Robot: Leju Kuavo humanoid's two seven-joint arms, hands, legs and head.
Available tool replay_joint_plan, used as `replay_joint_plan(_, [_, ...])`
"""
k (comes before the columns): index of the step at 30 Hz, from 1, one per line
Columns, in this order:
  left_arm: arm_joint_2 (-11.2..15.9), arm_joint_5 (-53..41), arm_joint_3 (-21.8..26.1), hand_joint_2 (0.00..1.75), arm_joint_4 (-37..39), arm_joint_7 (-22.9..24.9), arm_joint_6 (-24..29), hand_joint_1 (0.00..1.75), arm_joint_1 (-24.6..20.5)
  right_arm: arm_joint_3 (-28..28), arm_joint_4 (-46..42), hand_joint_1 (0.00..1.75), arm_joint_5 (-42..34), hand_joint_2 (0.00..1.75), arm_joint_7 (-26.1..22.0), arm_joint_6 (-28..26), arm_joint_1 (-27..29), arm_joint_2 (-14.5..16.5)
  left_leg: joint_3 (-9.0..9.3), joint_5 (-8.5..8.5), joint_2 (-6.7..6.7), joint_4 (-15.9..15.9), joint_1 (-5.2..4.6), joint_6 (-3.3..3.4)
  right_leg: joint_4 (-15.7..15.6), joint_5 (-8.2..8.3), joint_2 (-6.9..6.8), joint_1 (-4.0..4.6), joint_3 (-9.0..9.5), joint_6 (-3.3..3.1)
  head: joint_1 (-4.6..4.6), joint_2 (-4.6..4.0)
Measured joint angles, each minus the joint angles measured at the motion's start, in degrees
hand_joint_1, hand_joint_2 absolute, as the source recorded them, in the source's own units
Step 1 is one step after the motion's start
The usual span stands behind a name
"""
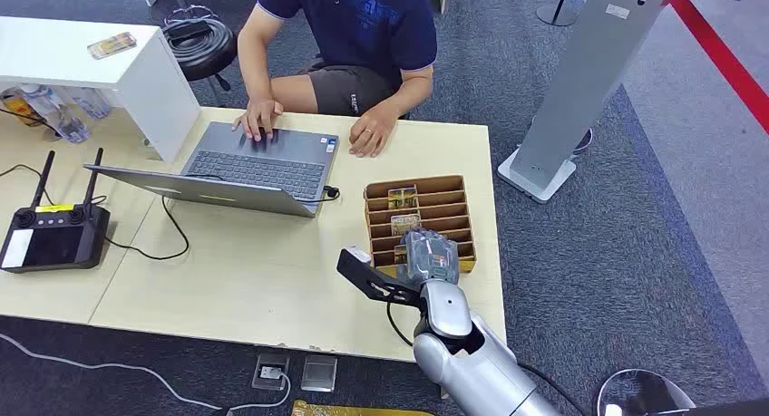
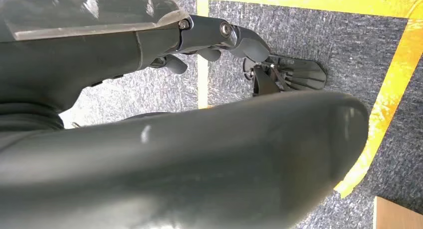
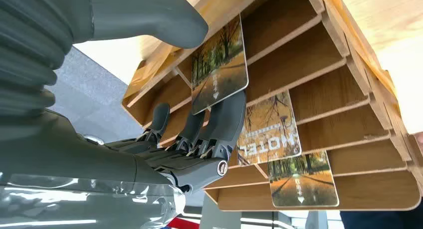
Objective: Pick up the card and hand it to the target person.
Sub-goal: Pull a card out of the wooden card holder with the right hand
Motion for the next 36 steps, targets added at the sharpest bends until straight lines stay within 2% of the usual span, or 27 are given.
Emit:
replay_joint_plan(17, [-0.1, -0.2, 0.0, 0.00, 0.0, 0.0, 0.1, 0.00, 0.0, 0.6, 0.0, 0.83, 0.0, 1.75, 0.4, 0.8, 0.1, 0.2, 0.01, 0.00, 0.00, 0.0, 0.00, 0.00, 0.0, 0.00, 0.00, 0.00, 0.00, 0.00, -0.02, 0.00])
replay_joint_plan(27, [-0.1, -0.5, 0.0, 0.00, 0.0, 0.0, -0.1, 0.00, 0.0, 0.6, -0.1, 1.25, 0.1, 1.75, 0.5, 0.2, 0.2, 0.1, 0.01, 0.00, 0.00, 0.0, 0.00, 0.00, 0.0, 0.00, 0.01, 0.00, 0.00, 0.00, -0.02, 0.00])
replay_joint_plan(36, [-0.1, -0.6, 0.0, 0.00, 0.0, 0.1, 0.0, 0.00, 0.0, 0.7, -0.2, 1.33, 0.1, 1.75, 0.3, -0.1, 0.2, -0.1, 0.02, 0.00, 0.00, 0.0, 0.00, 0.00, 0.0, 0.00, 0.01, 0.00, 0.00, 0.00, -0.02, 0.00])
